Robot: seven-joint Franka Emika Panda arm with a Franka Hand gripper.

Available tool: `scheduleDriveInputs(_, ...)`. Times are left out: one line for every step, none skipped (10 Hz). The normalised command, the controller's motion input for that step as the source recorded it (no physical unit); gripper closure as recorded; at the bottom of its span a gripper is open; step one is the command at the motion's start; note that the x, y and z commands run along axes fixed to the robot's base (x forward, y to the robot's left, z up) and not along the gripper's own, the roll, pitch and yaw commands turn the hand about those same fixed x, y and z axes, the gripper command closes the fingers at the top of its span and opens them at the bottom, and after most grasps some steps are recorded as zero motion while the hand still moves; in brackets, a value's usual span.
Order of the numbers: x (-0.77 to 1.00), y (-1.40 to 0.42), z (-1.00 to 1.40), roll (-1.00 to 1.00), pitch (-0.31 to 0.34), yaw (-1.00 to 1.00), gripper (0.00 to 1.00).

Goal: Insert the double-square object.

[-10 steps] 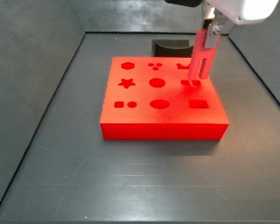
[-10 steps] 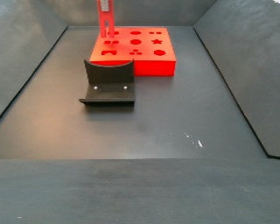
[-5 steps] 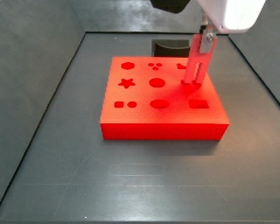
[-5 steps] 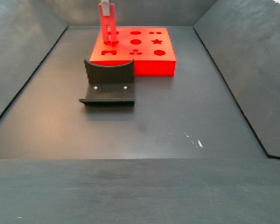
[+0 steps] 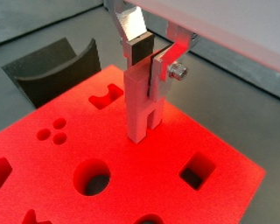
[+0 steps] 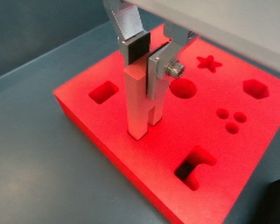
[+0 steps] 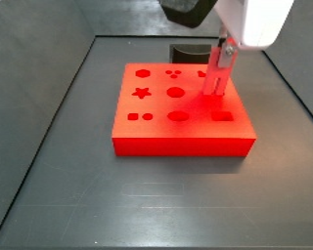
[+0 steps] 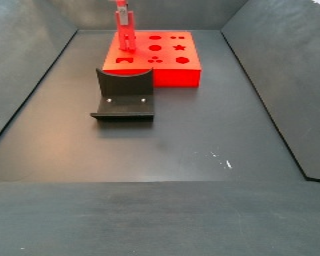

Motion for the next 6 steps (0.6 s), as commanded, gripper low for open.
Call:
scheduleDriveInputs(0.07, 0.00, -0.58, 0.01, 0.000, -0.07, 1.00)
scheduleDriveInputs(0.01, 0.00, -0.71, 0.00, -0.036, -0.09, 1.00)
scheduleDriveInputs(0.00, 0.00, -0.80, 0.00, -0.051, -0.10, 1.00)
scheduleDriveInputs(0.00, 0.00, -0.66, 0.01, -0.037, -0.10, 1.00)
scheduleDriveInputs(0.00, 0.00, 0.05, 0.00, 0.000, 0.00, 1.00)
scheduleDriveInputs(0.00, 0.00, 0.00, 0.00, 0.000, 0.00, 1.00)
